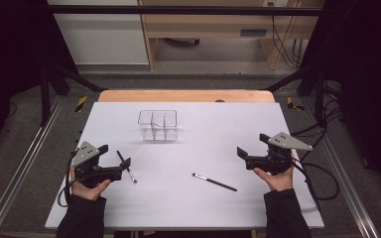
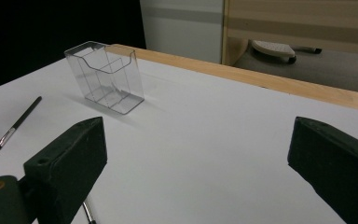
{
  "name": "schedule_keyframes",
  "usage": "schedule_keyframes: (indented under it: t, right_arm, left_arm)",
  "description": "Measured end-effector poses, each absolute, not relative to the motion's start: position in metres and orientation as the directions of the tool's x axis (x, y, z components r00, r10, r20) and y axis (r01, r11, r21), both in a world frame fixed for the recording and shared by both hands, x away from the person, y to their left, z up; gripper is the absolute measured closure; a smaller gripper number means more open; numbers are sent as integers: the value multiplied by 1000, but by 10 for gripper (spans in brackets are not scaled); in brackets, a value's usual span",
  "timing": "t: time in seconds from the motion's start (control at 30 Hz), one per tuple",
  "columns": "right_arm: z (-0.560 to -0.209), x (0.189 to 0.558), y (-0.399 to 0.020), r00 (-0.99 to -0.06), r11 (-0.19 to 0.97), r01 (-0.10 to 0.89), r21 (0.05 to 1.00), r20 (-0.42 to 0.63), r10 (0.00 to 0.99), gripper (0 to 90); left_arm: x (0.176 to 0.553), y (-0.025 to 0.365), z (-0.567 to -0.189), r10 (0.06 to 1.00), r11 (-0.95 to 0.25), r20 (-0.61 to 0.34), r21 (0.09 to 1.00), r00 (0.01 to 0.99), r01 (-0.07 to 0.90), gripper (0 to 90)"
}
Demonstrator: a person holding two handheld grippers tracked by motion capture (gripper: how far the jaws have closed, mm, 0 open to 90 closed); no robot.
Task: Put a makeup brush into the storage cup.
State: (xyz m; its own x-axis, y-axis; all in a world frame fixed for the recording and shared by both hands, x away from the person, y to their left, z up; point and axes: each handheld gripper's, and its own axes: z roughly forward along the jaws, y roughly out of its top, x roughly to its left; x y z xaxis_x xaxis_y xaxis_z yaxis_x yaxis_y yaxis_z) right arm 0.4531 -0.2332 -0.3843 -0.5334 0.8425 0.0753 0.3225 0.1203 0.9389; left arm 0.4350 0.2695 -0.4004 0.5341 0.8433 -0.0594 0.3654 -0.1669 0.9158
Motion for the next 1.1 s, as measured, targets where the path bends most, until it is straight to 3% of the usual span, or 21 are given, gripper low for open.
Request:
schedule_keyframes:
  t: [0.5, 1.1]
  right_arm:
    - [-384, 453, -235, -515, 173, 364, 915, 43, 856, 53]
    - [-383, 449, -211, -566, 262, 399, 879, 11, 824, 60]
  left_arm:
    - [435, 269, -406, 843, -182, -56, 907, 535, 381, 47]
    - [435, 266, -409, 841, -198, -50, 898, 539, 393, 49]
